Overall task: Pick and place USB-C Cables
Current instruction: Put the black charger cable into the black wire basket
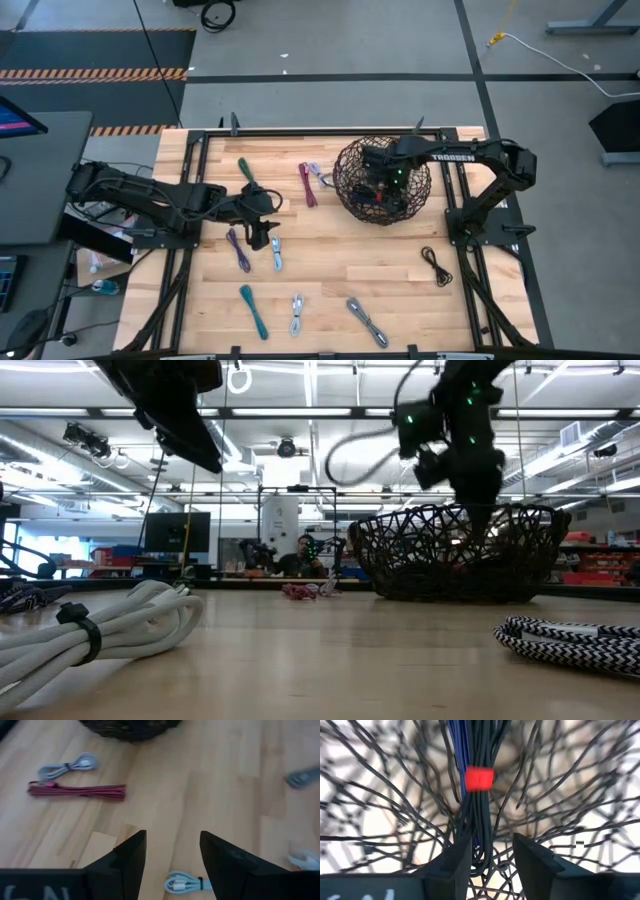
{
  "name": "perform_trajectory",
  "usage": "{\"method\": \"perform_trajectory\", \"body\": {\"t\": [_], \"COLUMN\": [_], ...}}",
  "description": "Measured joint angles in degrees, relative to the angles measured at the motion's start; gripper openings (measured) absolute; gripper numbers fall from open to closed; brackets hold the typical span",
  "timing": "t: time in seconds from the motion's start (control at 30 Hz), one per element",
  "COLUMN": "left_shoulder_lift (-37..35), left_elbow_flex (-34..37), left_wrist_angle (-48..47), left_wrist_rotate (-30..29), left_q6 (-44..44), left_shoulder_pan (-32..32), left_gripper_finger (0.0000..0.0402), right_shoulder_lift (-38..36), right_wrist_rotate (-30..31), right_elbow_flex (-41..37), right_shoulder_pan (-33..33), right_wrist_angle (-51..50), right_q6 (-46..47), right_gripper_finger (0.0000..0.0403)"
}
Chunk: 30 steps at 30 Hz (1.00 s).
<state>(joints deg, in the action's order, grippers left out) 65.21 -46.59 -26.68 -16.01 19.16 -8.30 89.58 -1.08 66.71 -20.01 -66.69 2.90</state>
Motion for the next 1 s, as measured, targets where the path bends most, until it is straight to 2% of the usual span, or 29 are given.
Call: {"method": "perform_trajectory", "body": {"t": [0.17,0.23,0.3,0.47,0.6,0.83,0.93,1.0], "left_shoulder_lift": [0.34,1.30,2.40,7.20,10.28,11.69,11.42,11.11], "left_elbow_flex": [0.00,-0.01,0.00,-0.02,-0.02,0.00,0.00,-0.02], "left_wrist_angle": [3.06,6.12,10.36,19.58,19.45,19.53,19.57,19.92], "left_wrist_rotate": [-9.47,-11.23,-10.50,-1.53,-0.39,-0.68,-0.68,-0.66], "left_q6": [10.54,11.94,10.48,3.30,2.25,0.79,0.79,0.77], "left_shoulder_pan": [2.73,4.20,5.46,7.53,7.79,7.90,7.90,8.19], "left_gripper_finger": [0.0192,0.0192,0.0192,0.0192,0.0194,0.0205,0.0208,0.0209], "right_shoulder_lift": [0.00,0.00,0.00,0.02,0.02,0.00,-0.02,0.04], "right_wrist_rotate": [-0.02,-0.08,-0.80,-3.89,-6.87,-13.29,-13.58,-11.52], "right_elbow_flex": [12.25,17.19,22.00,33.53,40.84,43.53,42.74,41.70], "right_shoulder_pan": [0.17,0.17,0.15,0.53,1.52,6.28,10.69,13.94], "right_wrist_angle": [-4.32,-4.48,-4.47,-4.58,-5.77,-12.88,-17.23,-20.28], "right_q6": [0.08,0.06,-0.09,-0.38,-0.11,6.89,11.23,15.02], "right_gripper_finger": [0.0151,0.0151,0.0151,0.0152,0.0152,0.0151,0.0150,0.0147]}}
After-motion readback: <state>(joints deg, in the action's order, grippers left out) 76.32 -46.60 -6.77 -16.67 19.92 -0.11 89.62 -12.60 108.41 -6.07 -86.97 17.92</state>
